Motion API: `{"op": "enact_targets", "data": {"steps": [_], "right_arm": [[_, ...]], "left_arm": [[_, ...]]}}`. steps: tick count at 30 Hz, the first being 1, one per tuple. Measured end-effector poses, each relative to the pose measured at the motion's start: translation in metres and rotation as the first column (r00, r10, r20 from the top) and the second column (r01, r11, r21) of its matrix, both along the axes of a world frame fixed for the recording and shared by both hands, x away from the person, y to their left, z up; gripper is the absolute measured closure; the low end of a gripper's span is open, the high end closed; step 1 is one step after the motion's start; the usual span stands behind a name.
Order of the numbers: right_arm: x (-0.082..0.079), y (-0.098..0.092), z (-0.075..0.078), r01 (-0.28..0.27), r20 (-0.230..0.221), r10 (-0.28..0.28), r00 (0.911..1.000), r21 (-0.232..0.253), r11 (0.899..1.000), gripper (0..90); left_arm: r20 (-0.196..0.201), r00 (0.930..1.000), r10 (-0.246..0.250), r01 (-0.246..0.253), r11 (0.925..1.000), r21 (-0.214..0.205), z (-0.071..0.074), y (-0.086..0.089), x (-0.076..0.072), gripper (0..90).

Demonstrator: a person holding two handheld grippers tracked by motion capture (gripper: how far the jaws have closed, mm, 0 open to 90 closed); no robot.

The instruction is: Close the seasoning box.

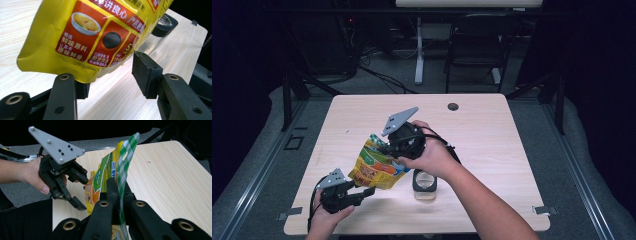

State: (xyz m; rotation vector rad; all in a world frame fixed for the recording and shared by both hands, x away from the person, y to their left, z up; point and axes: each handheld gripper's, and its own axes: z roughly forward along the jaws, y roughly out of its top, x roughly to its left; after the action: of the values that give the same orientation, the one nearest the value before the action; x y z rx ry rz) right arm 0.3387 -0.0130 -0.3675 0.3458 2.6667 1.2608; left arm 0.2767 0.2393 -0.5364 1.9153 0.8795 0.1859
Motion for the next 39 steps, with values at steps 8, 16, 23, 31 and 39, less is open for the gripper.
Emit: {"op": "enact_targets", "data": {"steps": [8, 16, 23, 31, 39], "right_arm": [[0.002, -0.002, -0.006, -0.001, -0.009, 0.001, 1.0, -0.001, 1.0, 90.0], [0.003, -0.003, -0.012, -0.002, -0.007, 0.002, 1.0, -0.009, 1.0, 90.0], [0.004, -0.004, -0.018, -0.015, 0.007, 0.015, 0.9999, -0.017, 1.0, 90.0], [0.005, -0.009, -0.03, -0.034, -0.001, 0.034, 0.9994, -0.013, 0.999, 90.0], [0.007, -0.014, -0.038, -0.031, -0.01, 0.031, 0.9995, 0.003, 1.0, 90.0]], "left_arm": [[-0.001, 0.9999, 0.014, -0.014, 0.9998, -0.012, 0.002, 0.009, 0.001, 51.4], [0.001, 0.9998, 0.019, -0.019, 0.9997, -0.018, 0.003, 0.016, 0.0, 51.5], [0.002, 0.9993, 0.036, -0.036, 0.999, -0.026, 0.003, 0.019, -0.004, 51.5], [-0.006, 0.9989, 0.045, -0.046, 0.9988, -0.019, 0.002, 0.021, -0.008, 51.5], [-0.015, 0.9975, 0.068, -0.069, 0.994, -0.085, 0.002, 0.027, -0.008, 51.5]]}}
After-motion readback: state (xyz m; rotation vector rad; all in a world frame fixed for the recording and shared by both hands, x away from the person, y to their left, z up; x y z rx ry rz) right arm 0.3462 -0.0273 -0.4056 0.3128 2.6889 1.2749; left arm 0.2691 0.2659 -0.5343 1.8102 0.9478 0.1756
